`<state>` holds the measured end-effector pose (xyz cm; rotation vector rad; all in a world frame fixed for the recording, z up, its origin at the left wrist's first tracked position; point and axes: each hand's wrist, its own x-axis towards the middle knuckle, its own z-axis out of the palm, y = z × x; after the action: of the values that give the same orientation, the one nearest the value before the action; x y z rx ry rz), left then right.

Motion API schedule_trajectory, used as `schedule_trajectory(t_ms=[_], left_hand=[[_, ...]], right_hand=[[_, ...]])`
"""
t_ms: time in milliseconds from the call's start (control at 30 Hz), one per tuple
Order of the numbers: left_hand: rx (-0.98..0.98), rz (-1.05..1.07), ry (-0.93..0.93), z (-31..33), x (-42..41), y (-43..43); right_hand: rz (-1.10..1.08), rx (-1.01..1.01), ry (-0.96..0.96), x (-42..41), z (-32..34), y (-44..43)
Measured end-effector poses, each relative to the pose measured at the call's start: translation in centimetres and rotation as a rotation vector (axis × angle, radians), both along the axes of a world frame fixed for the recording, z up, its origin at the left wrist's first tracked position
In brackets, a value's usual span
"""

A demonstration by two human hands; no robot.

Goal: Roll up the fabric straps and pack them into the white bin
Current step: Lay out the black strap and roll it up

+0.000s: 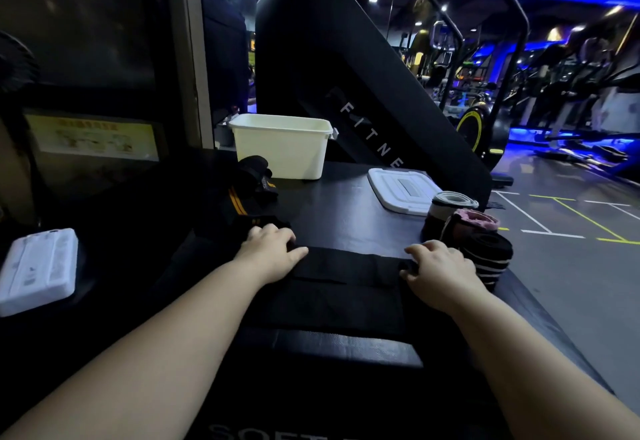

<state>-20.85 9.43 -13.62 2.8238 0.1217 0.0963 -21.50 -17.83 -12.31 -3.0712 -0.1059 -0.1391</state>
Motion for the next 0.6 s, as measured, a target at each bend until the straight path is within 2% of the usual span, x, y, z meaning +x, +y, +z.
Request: schedule_trajectory(t_ms=[167, 300, 600], left_hand=[[0.047, 0.020, -0.024, -0.2, 0.9, 0.1], [0.046, -0.061, -0.066, -0.5, 1.0, 0.2], [0.003, -0.155, -0.161, 1.6, 1.1, 0.8]], right_hand=[[-0.043, 0.032, 0.067, 0.1, -0.2, -0.3], [-0.065, 0.094, 0.080, 0.1, 0.2, -0.3], [-0.046, 0.329, -0.068, 0.1, 1.1, 0.3]])
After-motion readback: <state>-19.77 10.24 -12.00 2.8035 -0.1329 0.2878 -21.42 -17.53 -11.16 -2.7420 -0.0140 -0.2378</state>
